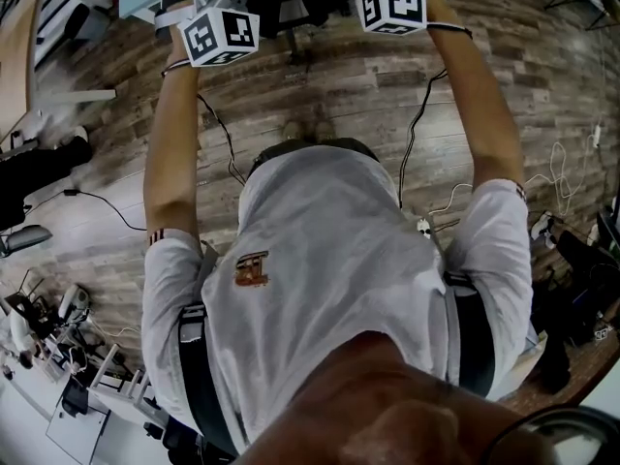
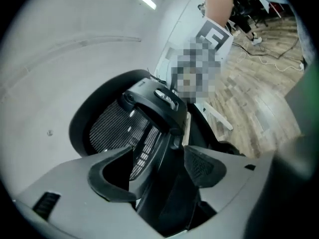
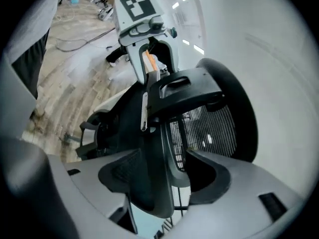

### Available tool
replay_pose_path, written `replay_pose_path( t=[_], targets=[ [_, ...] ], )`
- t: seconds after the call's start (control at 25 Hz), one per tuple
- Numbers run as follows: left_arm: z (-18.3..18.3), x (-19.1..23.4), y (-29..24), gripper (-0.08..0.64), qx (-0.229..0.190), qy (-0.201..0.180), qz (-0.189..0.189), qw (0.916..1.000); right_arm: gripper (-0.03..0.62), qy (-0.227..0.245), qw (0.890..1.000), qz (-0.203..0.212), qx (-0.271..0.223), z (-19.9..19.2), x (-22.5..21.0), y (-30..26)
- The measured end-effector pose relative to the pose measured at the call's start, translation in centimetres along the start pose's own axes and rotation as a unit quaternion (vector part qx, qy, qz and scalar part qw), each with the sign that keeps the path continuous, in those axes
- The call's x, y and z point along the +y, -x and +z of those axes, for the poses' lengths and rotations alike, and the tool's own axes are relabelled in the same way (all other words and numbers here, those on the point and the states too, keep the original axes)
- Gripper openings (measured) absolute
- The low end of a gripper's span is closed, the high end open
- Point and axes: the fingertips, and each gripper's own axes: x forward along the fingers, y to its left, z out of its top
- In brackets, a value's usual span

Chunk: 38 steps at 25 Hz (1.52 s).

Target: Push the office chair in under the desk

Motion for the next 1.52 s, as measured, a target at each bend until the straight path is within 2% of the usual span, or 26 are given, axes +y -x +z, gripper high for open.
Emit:
replay_pose_path(
  t=[0.12,0.2,0.24,0.32,0.36,0.44,0.52,0.6,0.68,0.76,0.84,0.96,1.12,1.24,1.52],
  targets=[
    [2.1,0.8,2.3,0.322,-0.037,0.081,0.006,0.9960,0.261,-0.102,0.994,0.000,-0.037,0.7,-0.4,2.9],
    [3.6,1.4,4.2,0.321,-0.067,0.146,0.009,0.9869,0.261,-0.183,0.981,-0.007,-0.068,1.5,-1.0,5.1],
    [4.5,1.6,5.1,0.321,-0.084,0.180,0.009,0.9800,0.261,-0.226,0.970,-0.009,-0.087,2.0,-1.4,6.2],
    [6.1,1.9,7.0,0.321,-0.121,0.253,0.001,0.9598,0.261,-0.313,0.941,-0.009,-0.127,3.3,-2.1,8.4],
    [6.9,2.0,7.8,0.319,-0.140,0.293,-0.006,0.9458,0.259,-0.354,0.923,-0.007,-0.149,3.9,-2.5,9.3],
    [8.1,2.3,9.1,0.293,-0.173,0.371,-0.019,0.9122,0.234,-0.422,0.886,-0.004,-0.190,5.0,-3.0,11.0],
    [9.1,2.5,10.3,0.256,-0.198,0.430,-0.028,0.8807,0.180,-0.473,0.852,-0.003,-0.226,5.9,-3.4,12.4],
    [9.9,2.6,11.3,0.207,-0.214,0.461,-0.033,0.8604,0.131,-0.505,0.824,-0.001,-0.258,6.7,-3.6,13.6],
    [10.8,2.5,12.2,0.165,-0.225,0.476,-0.036,0.8491,0.094,-0.529,0.799,0.001,-0.286,7.6,-3.8,14.7],
    [11.2,2.3,12.8,0.118,-0.229,0.487,-0.036,0.8418,0.068,-0.550,0.776,0.005,-0.309,8.3,-3.8,15.5],
    [11.2,2.1,13.0,0.089,-0.227,0.497,-0.033,0.8366,0.054,-0.564,0.760,0.009,-0.323,8.8,-3.6,15.9],
    [10.7,1.8,13.0,0.038,-0.222,0.506,-0.029,0.8327,0.044,-0.580,0.743,0.019,-0.334,9.6,-3.1,15.7],
    [10.7,1.5,13.3,0.021,-0.220,0.502,-0.030,0.8357,0.037,-0.595,0.725,0.036,-0.345,10.7,-2.4,15.6],
    [11.0,1.2,13.5,0.020,-0.221,0.497,-0.032,0.8384,0.035,-0.600,0.719,0.045,-0.349,11.5,-2.1,15.7],
    [11.0,1.0,13.5,0.020,-0.222,0.492,-0.037,0.8407,0.035,-0.598,0.720,0.051,-0.348,12.4,-1.9,15.6]
  ],
)
